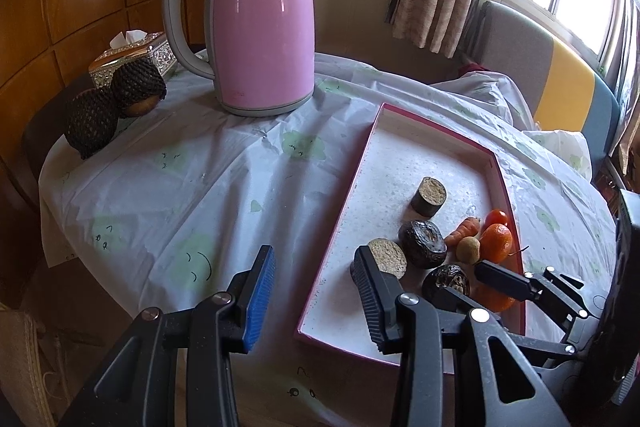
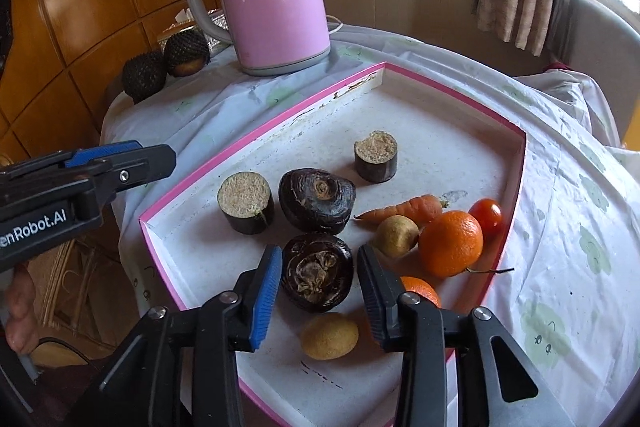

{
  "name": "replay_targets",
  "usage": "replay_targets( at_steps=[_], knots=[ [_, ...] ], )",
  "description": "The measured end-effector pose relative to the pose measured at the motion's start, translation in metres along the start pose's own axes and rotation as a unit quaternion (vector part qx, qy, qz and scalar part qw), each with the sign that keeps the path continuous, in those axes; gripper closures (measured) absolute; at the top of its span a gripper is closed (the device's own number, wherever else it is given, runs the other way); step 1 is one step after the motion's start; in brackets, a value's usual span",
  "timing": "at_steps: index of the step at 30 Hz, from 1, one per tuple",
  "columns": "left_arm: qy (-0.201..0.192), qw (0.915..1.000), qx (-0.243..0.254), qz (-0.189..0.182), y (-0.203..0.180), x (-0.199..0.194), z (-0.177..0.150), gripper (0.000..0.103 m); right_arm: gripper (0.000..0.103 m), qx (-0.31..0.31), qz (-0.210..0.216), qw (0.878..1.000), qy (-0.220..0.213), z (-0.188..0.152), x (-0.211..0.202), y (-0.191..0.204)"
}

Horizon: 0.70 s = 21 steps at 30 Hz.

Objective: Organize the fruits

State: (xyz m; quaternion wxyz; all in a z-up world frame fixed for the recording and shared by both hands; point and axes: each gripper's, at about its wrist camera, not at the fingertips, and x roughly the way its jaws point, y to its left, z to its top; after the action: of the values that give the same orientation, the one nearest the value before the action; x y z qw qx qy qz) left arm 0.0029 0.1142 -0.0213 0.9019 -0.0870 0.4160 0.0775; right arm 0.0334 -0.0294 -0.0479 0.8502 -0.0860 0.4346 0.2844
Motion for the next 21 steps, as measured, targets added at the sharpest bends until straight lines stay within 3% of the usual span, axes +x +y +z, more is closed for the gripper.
replay_targets(
  at_steps=[4, 6, 10, 12, 21],
  knots=[
    [-0.014, 0.9999, 0.005, 0.0, -0.005, -0.007, -0.001, 0.062, 0.045, 0.023, -0.014, 0.999, -0.034, -0.003, -0.019, -0.004],
    [-0.02, 0.9997, 0.009, -0.004, -0.008, -0.011, -0.001, 0.062, 0.033, 0.036, -0.039, 0.997, -0.056, -0.005, -0.031, -0.006],
    [-0.027, 0.9994, 0.019, -0.012, -0.019, -0.017, -0.005, 0.06, 0.031, 0.061, -0.093, 0.991, -0.08, -0.011, -0.047, -0.009],
    [-0.031, 0.999, 0.025, -0.018, -0.024, -0.02, -0.006, 0.054, 0.027, 0.074, -0.112, 0.987, -0.086, -0.014, -0.053, -0.013],
    [-0.057, 0.9969, 0.053, -0.013, -0.043, -0.034, -0.009, 0.043, 0.023, 0.098, -0.127, 0.982, -0.094, -0.022, -0.068, -0.025]
  ],
)
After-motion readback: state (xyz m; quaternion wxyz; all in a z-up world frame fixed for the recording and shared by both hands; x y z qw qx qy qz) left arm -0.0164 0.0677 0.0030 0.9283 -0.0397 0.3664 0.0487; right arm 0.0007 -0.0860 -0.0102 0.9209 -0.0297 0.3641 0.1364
